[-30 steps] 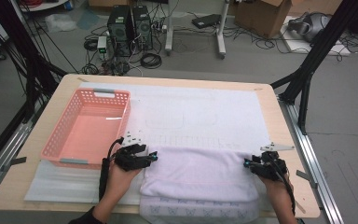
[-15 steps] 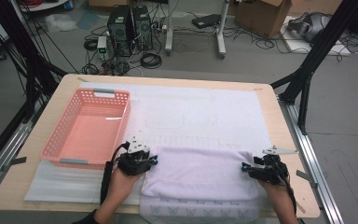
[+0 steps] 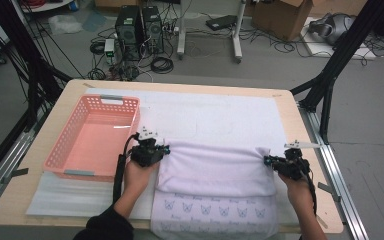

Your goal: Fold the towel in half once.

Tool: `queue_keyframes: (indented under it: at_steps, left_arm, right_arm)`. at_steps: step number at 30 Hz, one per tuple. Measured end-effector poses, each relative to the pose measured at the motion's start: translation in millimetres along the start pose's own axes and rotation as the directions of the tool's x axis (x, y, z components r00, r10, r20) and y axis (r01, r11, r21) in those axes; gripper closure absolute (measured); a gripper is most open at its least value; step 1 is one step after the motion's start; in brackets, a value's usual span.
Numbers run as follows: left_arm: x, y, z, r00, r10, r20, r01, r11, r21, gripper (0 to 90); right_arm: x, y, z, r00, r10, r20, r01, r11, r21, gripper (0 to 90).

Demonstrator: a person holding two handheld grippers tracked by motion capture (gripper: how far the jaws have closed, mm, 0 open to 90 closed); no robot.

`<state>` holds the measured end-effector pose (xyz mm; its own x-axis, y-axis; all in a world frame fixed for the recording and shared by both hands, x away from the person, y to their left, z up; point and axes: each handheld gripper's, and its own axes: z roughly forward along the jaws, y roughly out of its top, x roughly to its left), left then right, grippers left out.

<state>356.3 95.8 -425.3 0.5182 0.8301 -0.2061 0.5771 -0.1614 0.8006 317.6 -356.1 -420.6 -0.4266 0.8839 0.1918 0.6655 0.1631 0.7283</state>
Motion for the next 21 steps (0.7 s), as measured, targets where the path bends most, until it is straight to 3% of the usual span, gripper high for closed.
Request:
queue_keyframes:
  at_steps: [2,8,12,19,21]
  left_arm:
    - [4.6,10.6,7.5,0.9999,0.004,-0.011,-0.004,1.0000,-0.004,85.6]
    - [19.7,36.6,23.4,0.9990,-0.033,-0.031,0.033,0.9993,-0.016,85.6]
    - [27.1,48.1,31.6,0.9987,-0.032,-0.039,0.032,0.9994,-0.017,85.6]
    - [39.0,65.7,39.9,0.9986,-0.043,-0.032,0.040,0.9968,-0.069,85.5]
    - [43.6,70.7,42.5,0.9986,-0.043,-0.029,0.042,0.9975,-0.056,85.5]
  right_arm:
    - [-5.5,8.2,5.1,0.9999,-0.008,0.007,0.008,1.000,-0.008,83.5]
    - [-13.0,33.2,21.0,0.9987,-0.030,0.041,0.031,0.999,-0.009,83.5]
    - [-17.3,50.1,30.6,0.9976,-0.037,0.059,0.037,0.999,-0.012,83.4]
    - [-25.7,72.6,42.4,0.9957,-0.039,0.084,0.043,0.998,-0.047,83.2]
    - [-28.1,77.2,47.7,0.9958,-0.030,0.086,0.034,0.998,-0.050,83.2]
